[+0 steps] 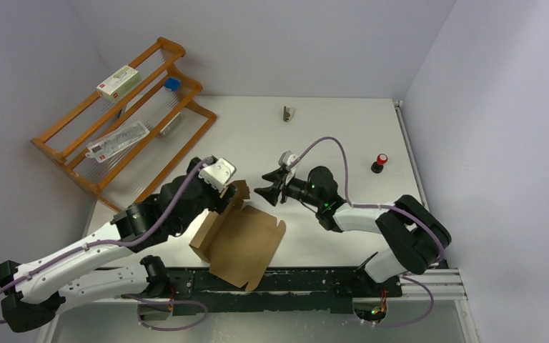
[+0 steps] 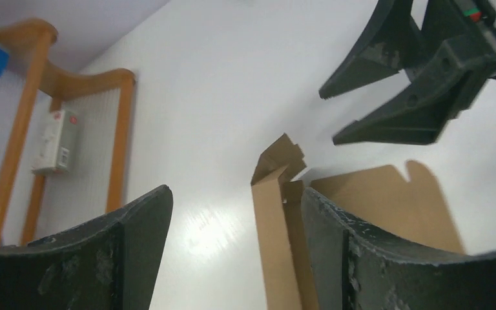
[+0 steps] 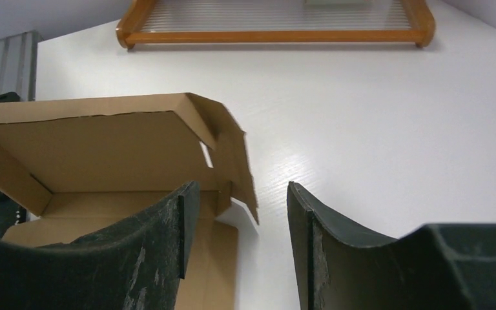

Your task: Fold the paper box

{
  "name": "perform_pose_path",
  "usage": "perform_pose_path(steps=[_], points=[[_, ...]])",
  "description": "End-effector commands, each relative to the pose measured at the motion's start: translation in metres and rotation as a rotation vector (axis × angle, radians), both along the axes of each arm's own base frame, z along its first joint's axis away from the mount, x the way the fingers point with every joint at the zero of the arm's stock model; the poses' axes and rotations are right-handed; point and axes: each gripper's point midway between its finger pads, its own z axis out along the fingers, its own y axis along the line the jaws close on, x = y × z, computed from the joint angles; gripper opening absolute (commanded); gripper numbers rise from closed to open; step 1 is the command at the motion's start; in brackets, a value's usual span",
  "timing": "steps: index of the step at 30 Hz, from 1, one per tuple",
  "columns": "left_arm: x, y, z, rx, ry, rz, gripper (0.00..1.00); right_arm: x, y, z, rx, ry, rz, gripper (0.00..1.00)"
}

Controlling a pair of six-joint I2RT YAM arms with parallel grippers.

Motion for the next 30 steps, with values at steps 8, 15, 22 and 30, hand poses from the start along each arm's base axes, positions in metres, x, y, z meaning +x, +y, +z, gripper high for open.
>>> perform_pose_path(steps=[8,15,22,30], points=[[-0.023,0.011,-0.042,0.062,0.382,0.223,0.84,0.058,-0.023,-0.017,-0.125,0.008,-0.048,0.59],[-0.035,0.001,-0.051,-0.006,0.516,0.288,0.82,0.083,-0.009,-0.035,-0.15,0.012,0.007,0.59],[-0.048,0.007,-0.085,0.072,0.609,0.315,0.79,0.077,0.008,-0.037,-0.1,0.017,0.111,0.59],[-0.034,0.009,-0.1,0.151,0.573,0.384,0.79,0.075,0.012,-0.039,-0.073,0.02,0.132,0.59]])
